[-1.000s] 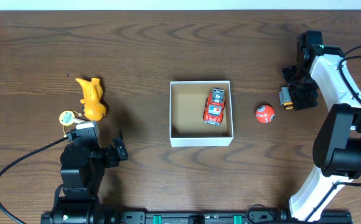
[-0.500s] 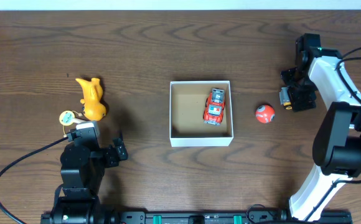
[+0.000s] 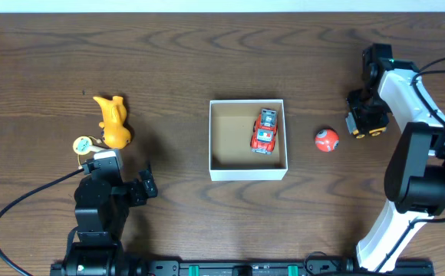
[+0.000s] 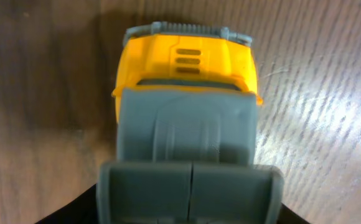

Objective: Pack container
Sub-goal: 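Lower the right gripper and grasp the dump truck, then lift the dump truck and carry it left over the box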

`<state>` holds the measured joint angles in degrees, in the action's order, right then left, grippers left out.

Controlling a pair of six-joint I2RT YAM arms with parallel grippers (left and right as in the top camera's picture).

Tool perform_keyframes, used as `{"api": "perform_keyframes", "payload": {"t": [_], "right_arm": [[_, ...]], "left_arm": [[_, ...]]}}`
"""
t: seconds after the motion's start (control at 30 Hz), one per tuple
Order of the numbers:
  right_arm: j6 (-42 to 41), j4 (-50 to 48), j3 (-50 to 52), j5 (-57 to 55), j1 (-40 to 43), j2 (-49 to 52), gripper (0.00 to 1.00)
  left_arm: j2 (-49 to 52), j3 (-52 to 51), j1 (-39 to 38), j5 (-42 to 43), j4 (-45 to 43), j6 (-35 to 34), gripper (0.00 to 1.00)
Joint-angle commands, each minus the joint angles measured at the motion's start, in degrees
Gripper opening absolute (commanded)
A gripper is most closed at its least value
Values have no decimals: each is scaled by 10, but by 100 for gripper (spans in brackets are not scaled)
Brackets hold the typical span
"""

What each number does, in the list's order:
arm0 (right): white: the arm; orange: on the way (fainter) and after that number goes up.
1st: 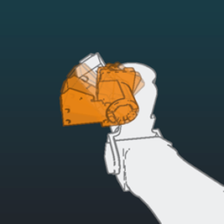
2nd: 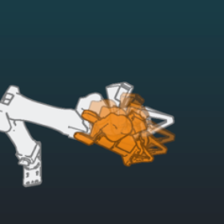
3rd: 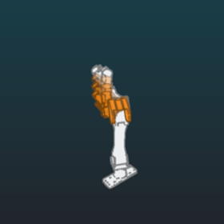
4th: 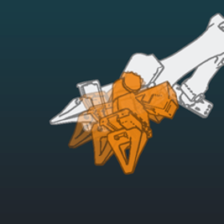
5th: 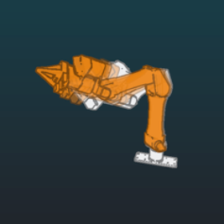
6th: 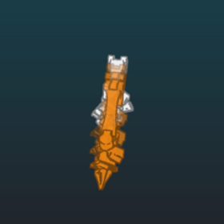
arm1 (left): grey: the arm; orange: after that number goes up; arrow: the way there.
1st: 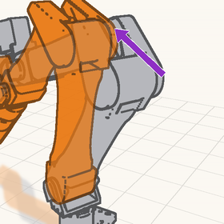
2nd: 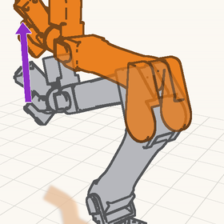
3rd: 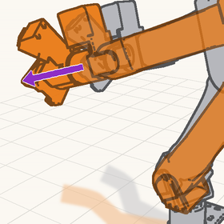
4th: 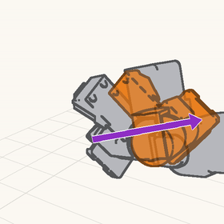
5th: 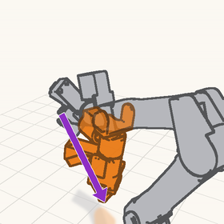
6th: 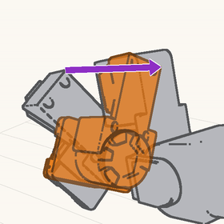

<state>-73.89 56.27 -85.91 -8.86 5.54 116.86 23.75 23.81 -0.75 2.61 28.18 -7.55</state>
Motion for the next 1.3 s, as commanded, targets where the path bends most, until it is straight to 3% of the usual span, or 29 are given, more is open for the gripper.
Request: {"api": "perform_keyframes", "payload": {"t": [0.0,0.27,0.47,0.57,0.7,0.97,1.27], "right_arm": [[7,3,5,-7,5,9,51],[24,3,5,-8,5,9,48],[43,3,5,-7,4,9,30],[66,4,5,-5,4,9,11],[124,6,5,19,4,9,2],[200,42,5,-36,-34,-25,1],[284,59,5,-119,-182,-173,1]], "left_arm": [[1,14,3,0,0,-5,98],[1,14,3,-1,0,-5,98],[1,14,3,0,0,-5,98],[1,14,3,-1,0,-5,98],[1,14,3,-1,0,-5,98],[1,14,3,-1,0,-5,98],[1,14,3,-1,0,-5,98]]}}
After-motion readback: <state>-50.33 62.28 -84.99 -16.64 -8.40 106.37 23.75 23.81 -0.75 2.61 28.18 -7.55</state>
